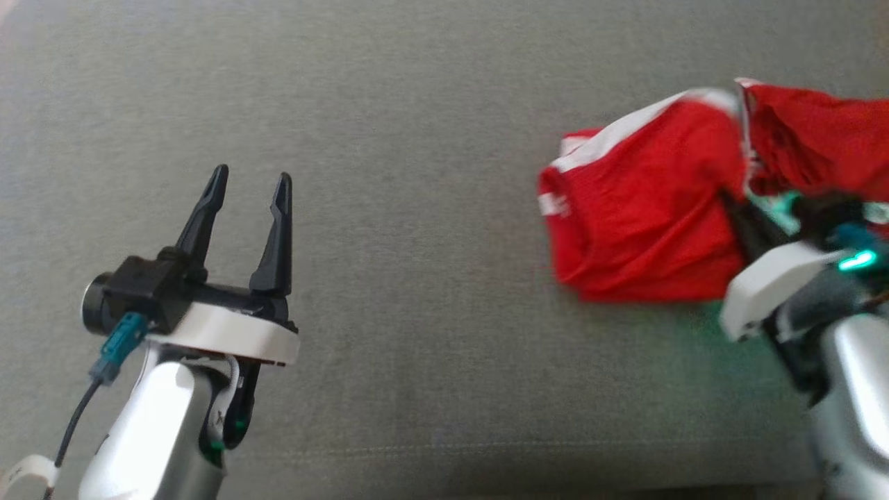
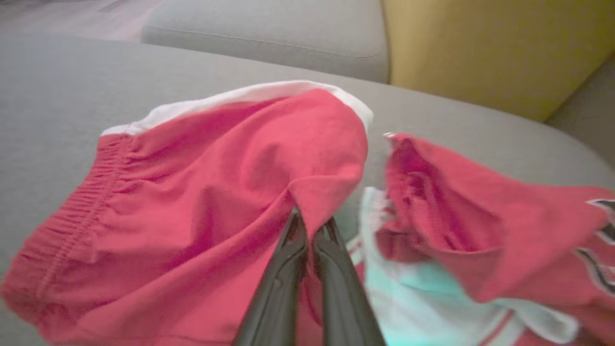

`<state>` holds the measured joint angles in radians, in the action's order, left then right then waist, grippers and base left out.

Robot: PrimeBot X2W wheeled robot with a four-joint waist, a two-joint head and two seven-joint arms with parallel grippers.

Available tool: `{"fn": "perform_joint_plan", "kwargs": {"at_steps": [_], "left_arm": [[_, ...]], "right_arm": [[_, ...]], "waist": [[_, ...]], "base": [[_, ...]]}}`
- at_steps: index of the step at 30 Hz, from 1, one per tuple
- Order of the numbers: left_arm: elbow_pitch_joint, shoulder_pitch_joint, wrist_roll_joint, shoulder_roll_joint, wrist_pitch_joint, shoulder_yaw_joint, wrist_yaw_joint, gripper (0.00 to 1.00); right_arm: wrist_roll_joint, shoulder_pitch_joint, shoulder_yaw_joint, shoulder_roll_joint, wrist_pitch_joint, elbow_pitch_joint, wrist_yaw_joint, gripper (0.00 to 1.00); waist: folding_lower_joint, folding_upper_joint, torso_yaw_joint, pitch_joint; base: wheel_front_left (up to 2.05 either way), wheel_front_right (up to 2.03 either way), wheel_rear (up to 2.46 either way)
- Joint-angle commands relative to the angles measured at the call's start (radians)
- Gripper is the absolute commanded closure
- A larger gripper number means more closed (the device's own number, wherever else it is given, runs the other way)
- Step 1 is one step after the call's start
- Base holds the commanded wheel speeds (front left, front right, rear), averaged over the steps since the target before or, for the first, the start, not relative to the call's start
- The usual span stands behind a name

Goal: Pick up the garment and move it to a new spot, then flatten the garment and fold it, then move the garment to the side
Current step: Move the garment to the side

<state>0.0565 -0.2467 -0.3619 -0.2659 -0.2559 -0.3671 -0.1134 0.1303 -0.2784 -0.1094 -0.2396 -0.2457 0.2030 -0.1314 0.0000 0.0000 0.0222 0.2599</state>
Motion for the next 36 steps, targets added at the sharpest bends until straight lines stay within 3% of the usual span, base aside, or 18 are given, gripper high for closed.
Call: {"fn": "perform_joint_plan", "kwargs": {"at_steps": [1,8,15,22,28,29,30,31,36], "left_arm": [[-0.037,-0.037,0.012,-0.031,-0.006,0.045,0.002,0.0],[-0.046,-0.068,0.015,-0.036,-0.004,0.039,0.008,0.0],[-0.051,-0.104,0.017,-0.032,-0.003,0.028,0.02,0.0],[-0.051,-0.134,0.016,-0.03,-0.004,0.03,0.03,0.0],[-0.044,-0.149,0.017,-0.032,-0.005,0.029,0.038,0.0],[-0.043,-0.15,0.016,-0.032,-0.005,0.03,0.038,0.0],[-0.041,-0.151,0.016,-0.032,-0.005,0.031,0.039,0.0],[-0.038,-0.15,0.015,-0.032,-0.005,0.032,0.039,0.0],[-0.023,-0.134,0.015,-0.027,-0.005,0.03,0.034,0.0]], "right_arm": [[-0.006,-0.038,0.003,-0.028,-0.009,-0.052,0.001,1.0],[0.007,-0.157,0.154,-0.107,-0.049,-0.065,0.001,1.0],[0.012,-0.264,0.298,-0.152,-0.052,0.128,0.001,1.0],[-0.044,-0.34,0.359,-0.147,-0.036,0.346,0.001,1.0],[-0.082,-0.372,0.416,-0.108,0.004,0.451,0.001,1.0],[-0.085,-0.377,0.419,-0.103,0.013,0.462,0.001,0.76],[-0.088,-0.38,0.421,-0.098,0.024,0.47,0.001,0.45],[-0.089,-0.383,0.421,-0.091,0.037,0.475,0.001,0.0],[-0.083,-0.372,0.397,-0.066,0.099,0.462,0.001,0.0]], "waist": [[0.0,0.0,-0.03,0.025],[0.0,0.0,-0.059,0.076],[0.0,0.0,-0.053,0.134],[0.0,0.0,-0.039,0.179],[0.0,0.0,-0.028,0.199],[0.0,0.0,-0.028,0.2],[0.0,0.0,-0.028,0.199],[0.0,0.0,-0.028,0.194],[0.0,0.0,-0.041,0.153]], "base": [[0.0,0.0,0.0],[0.0,0.0,0.0],[0.0,0.0,0.0],[0.0,0.0,0.0],[0.0,0.0,0.0],[0.0,0.0,0.0],[0.0,0.0,0.0],[0.0,0.0,0.0],[0.0,0.0,0.0]]}}
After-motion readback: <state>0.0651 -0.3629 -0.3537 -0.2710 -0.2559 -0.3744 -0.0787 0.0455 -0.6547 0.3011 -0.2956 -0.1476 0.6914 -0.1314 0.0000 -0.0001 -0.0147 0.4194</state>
